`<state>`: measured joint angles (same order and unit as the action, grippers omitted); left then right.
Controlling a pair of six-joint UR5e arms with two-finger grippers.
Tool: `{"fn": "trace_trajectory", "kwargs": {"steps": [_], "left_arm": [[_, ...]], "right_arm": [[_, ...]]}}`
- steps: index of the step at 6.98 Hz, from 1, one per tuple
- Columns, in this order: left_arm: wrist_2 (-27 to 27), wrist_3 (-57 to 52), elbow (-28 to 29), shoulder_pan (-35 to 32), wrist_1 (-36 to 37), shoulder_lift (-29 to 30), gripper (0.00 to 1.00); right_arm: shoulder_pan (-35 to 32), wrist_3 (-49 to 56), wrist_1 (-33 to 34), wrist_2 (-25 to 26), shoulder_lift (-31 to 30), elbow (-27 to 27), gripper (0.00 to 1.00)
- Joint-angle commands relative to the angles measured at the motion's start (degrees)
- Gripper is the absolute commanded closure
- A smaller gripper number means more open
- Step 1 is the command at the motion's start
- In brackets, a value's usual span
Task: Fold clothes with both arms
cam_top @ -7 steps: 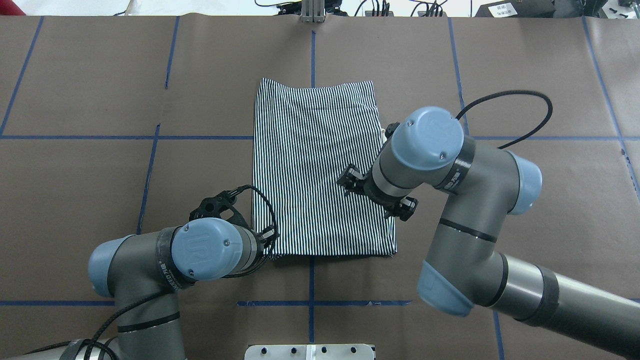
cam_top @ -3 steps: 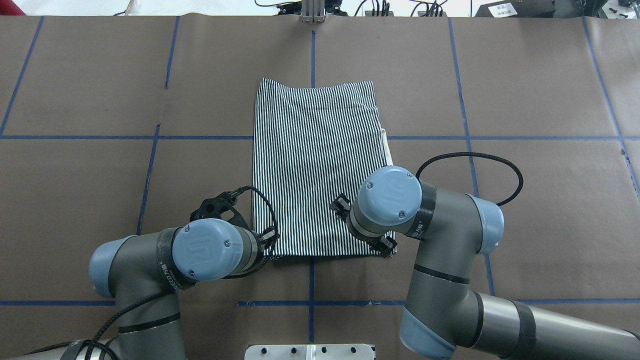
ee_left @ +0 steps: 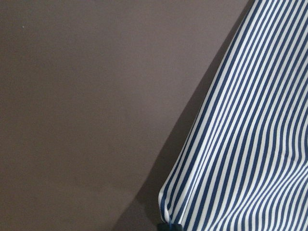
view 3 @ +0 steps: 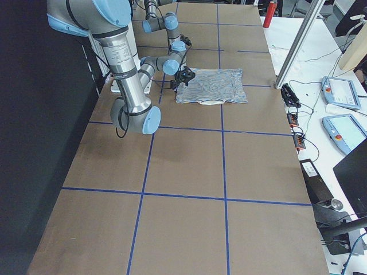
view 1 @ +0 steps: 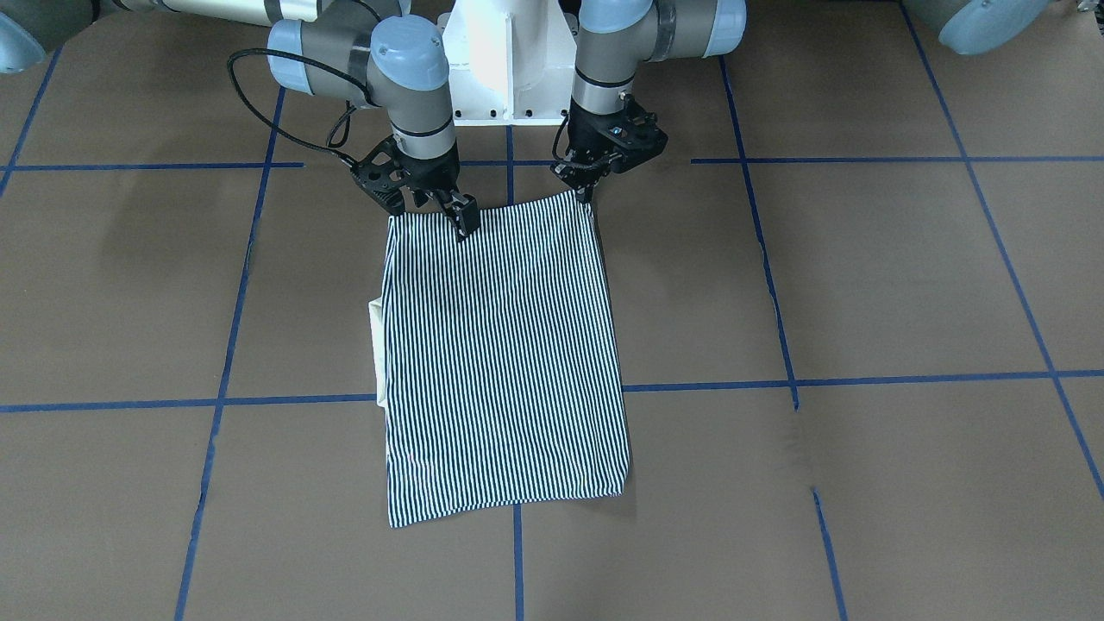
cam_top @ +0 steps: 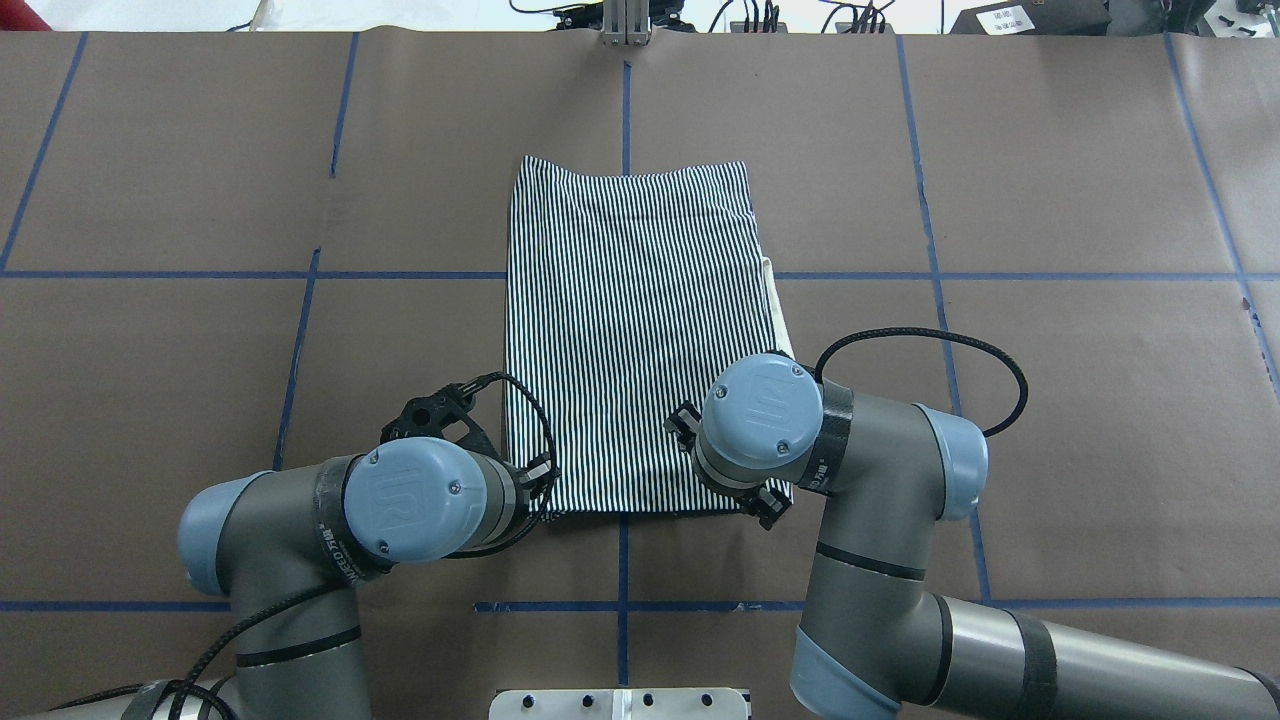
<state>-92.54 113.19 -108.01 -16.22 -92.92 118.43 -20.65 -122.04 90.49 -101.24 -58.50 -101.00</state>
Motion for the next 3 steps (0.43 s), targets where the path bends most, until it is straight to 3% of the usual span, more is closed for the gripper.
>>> {"fn": "trace_trajectory", "kwargs": {"steps": [1,3], "left_arm": [[-0.01,0.01,-0.01,0.05,-0.07,0.13,1.00],[-0.01,0.10,-0.01,-0.04,-0.15,-0.04,1.00]], "right_arm": [[0.09,-0.91,1.00,-0.01,-0.04,0.63,0.00],[0.17,-0.91,1.79,-0.01,-0.39,0.80,0.00]]}}
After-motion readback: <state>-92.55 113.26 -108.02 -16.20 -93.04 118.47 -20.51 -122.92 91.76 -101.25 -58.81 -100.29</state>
